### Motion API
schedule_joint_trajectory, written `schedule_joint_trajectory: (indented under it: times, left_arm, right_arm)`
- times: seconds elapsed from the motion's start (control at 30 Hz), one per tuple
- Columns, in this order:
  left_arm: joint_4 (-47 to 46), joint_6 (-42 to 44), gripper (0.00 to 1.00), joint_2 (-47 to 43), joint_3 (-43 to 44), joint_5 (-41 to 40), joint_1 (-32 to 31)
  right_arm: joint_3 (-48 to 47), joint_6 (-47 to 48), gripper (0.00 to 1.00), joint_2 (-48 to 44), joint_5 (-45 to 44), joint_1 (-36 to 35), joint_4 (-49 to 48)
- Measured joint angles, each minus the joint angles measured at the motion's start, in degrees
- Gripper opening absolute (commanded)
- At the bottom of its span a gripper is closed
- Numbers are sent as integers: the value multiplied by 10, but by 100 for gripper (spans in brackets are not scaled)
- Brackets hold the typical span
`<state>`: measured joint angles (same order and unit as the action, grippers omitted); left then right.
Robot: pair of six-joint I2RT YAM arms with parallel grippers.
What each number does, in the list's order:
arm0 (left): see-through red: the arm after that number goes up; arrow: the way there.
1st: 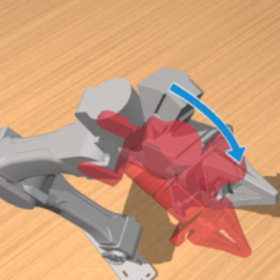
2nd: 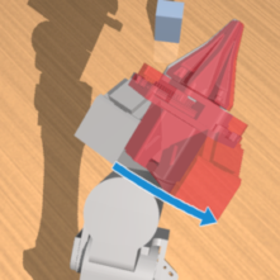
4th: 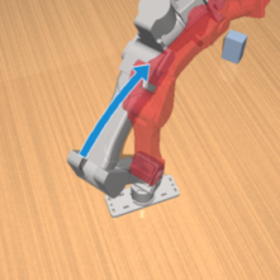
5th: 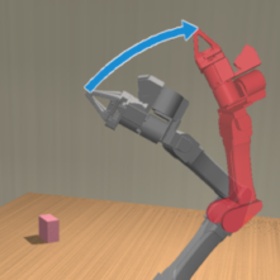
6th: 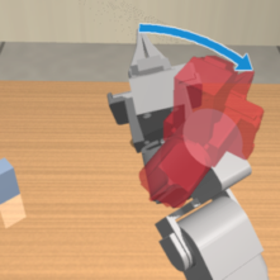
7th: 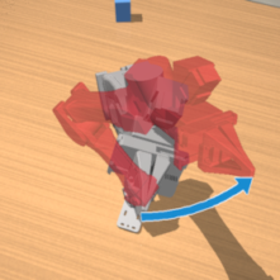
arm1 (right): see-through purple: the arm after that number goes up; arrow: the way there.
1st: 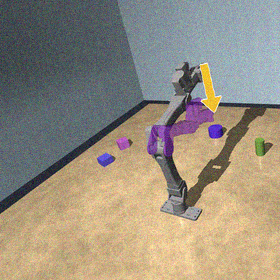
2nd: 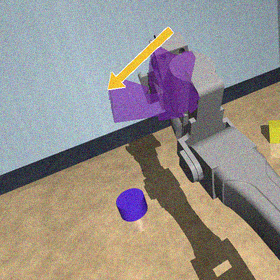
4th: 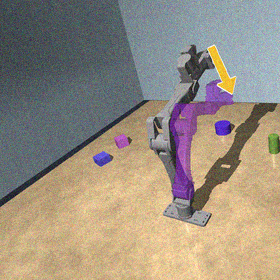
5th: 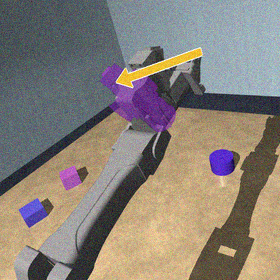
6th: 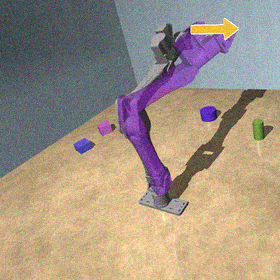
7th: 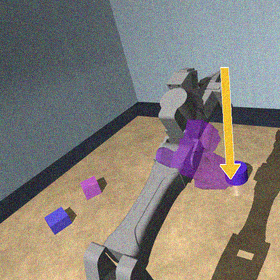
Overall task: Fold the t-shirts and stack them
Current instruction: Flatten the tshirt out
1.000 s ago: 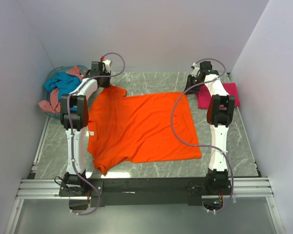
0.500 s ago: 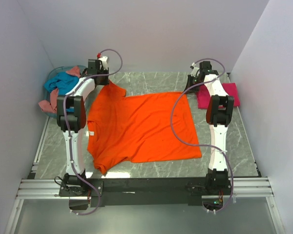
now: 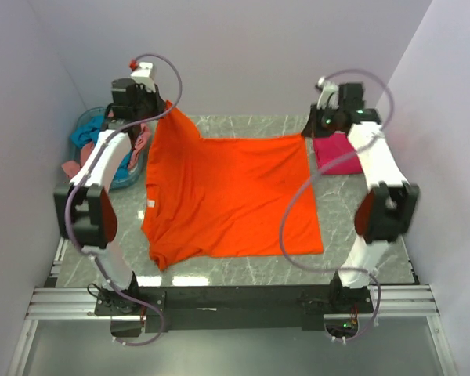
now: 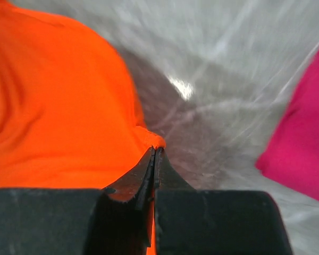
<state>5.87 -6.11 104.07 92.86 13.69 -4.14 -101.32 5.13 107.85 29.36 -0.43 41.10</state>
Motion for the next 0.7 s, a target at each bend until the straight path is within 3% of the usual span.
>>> schedule_joint_trajectory:
  times: [0.2, 0.37, 0.53, 0.7]
  left_arm:
    - [-31, -17, 0, -188, -80, 3, 0]
    - [-66, -40, 0, -374, -93, 4, 0]
    - [-90, -70, 0, -492, -20, 3, -1]
    - [-118, -101, 0, -545, 83, 1, -1]
  right_arm:
    - [-2, 49, 0, -261, -29, -10, -19]
    - [-106, 80, 0, -363, -71, -9, 22]
    - [-275, 89, 0, -403, -105, -9, 63]
    - [-308, 97, 0, -491, -140, -5, 59]
